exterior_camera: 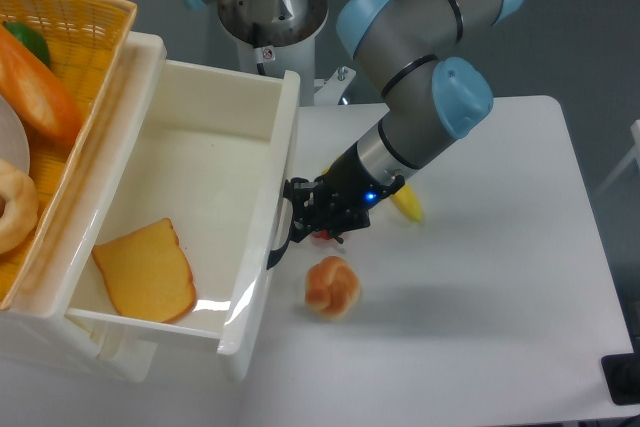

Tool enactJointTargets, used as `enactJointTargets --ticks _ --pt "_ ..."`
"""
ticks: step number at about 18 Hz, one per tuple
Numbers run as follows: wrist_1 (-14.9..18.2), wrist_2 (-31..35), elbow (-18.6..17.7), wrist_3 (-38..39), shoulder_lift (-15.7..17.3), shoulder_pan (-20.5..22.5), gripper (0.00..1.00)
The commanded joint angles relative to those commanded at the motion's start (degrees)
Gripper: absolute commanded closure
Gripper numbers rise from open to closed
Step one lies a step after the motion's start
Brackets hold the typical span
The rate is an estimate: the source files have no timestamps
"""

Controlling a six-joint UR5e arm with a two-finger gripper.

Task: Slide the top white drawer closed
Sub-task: 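Push the white drawer into the cabinet with the gripper until shut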

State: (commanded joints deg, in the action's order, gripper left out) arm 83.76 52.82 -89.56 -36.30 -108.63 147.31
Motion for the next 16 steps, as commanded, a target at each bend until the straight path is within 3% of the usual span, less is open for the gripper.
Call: enactJointTargets --ticks 7,16 --pt "1.14 0.0 0.09 2.19 1.84 -1.93 0.97" --pt "1.06 1.32 -0.35 4.92 1.93 -5.89 0.97"
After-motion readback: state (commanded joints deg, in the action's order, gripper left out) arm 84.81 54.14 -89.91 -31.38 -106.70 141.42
